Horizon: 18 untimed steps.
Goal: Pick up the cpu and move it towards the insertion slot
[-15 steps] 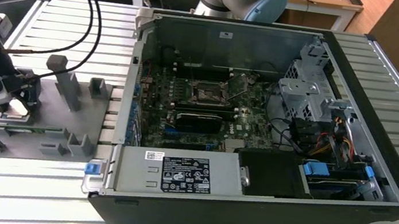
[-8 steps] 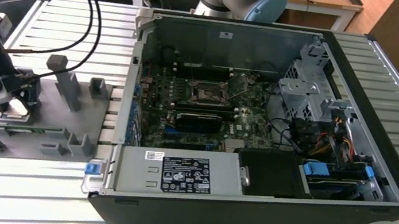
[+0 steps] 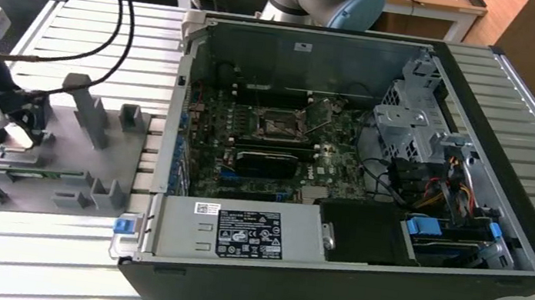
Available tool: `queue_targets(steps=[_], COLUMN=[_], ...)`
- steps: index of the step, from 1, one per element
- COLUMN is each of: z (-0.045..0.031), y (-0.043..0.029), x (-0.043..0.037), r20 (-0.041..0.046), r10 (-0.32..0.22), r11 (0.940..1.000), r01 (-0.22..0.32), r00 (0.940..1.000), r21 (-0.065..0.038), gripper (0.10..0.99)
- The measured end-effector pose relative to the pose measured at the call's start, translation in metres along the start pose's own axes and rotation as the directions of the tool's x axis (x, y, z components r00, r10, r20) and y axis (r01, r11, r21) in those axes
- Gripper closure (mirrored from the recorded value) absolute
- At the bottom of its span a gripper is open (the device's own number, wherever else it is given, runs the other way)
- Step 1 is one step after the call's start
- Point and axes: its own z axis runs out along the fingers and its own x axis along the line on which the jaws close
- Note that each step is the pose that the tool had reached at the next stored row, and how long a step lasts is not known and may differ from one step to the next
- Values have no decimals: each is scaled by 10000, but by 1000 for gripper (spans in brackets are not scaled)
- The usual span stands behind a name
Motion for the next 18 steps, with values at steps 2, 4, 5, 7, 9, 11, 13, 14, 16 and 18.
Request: queue_targets(steps=[2,4,5,7,9,11,13,14,16,18], z=[-50,-90,-100,-110,-113,-131,-153,-165,-185,-206], y=[2,4,4,5,5,6,9,10,11,14], x=[0,0,0,0,0,1,1,1,1,1], r20=[0,0,-1,1,2,-2,-1,-1,0,0], r10=[0,-1,0,-2,-1,-1,-1,0,-1,0], r11=[10000,10000,10000,10000,10000,10000,10000,10000,10000,10000], r01=[0,1,0,2,1,1,1,0,1,0], r00=[10000,10000,10000,10000,10000,10000,10000,10000,10000,10000], r21=[-1,-1,-1,-18,-19,-18,-18,-18,-18,-19], gripper=[545,545,545,545,545,545,545,545,545,545])
